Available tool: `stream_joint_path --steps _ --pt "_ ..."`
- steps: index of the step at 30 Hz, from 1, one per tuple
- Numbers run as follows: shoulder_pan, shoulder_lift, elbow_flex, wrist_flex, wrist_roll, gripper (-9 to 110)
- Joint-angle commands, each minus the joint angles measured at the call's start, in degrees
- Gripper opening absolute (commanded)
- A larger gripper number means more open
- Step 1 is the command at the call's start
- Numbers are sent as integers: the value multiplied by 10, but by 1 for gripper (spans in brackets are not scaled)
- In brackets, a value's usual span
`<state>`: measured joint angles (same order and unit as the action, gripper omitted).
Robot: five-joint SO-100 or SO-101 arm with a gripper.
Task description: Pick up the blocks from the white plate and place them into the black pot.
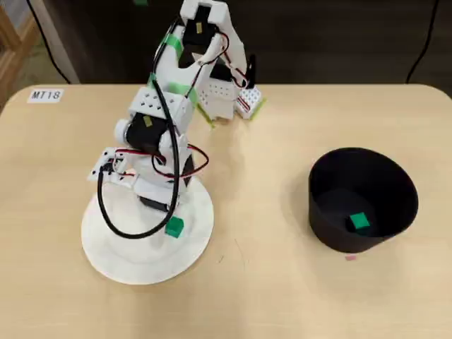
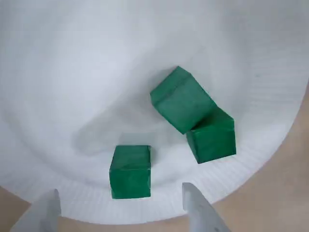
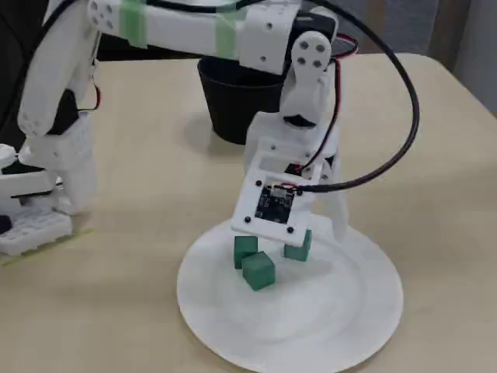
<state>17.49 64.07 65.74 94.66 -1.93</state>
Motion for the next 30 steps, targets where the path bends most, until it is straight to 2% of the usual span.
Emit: stream_joint_path --steps 1,19,23,28,30 --pt "-2 3 -2 4 7 36" --pt "-7 -83 -71 -2 49 27" --pt "-8 -101 -94 -2 58 20" --pt "-2 -120 -117 -2 76 -2" --pt "-1 -122 -121 -1 73 -2"
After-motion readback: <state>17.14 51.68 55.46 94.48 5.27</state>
